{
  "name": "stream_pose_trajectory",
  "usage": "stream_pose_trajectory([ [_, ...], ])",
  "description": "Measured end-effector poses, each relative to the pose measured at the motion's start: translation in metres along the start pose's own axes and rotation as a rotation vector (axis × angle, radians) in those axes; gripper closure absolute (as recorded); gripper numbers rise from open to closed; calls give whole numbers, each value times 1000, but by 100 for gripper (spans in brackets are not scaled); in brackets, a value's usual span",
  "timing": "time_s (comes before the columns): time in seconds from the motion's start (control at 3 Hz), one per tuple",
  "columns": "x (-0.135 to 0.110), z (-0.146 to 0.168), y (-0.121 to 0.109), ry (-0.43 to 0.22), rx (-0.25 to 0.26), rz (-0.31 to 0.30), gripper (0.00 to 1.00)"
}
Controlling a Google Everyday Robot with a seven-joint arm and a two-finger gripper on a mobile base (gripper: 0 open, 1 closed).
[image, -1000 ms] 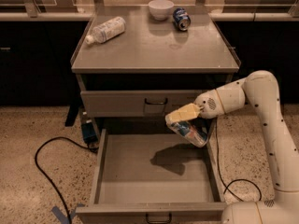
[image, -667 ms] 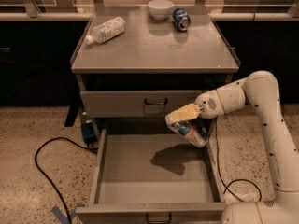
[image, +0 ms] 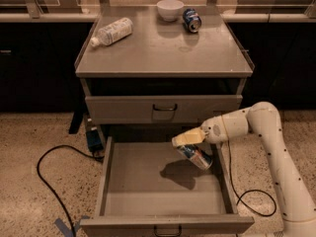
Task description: Place redbull can into middle drawer
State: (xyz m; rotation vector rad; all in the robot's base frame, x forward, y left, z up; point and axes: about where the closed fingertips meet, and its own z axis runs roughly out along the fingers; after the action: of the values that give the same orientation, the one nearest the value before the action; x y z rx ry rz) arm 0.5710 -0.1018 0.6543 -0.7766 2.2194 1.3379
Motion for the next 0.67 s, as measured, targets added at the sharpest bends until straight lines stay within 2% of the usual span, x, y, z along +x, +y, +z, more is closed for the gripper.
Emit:
stream_pose_trajectory([
  [0.33, 19, 24, -37, -18, 25, -30, 100],
  [0.67, 29, 50, -83, -48, 96, -83, 100],
])
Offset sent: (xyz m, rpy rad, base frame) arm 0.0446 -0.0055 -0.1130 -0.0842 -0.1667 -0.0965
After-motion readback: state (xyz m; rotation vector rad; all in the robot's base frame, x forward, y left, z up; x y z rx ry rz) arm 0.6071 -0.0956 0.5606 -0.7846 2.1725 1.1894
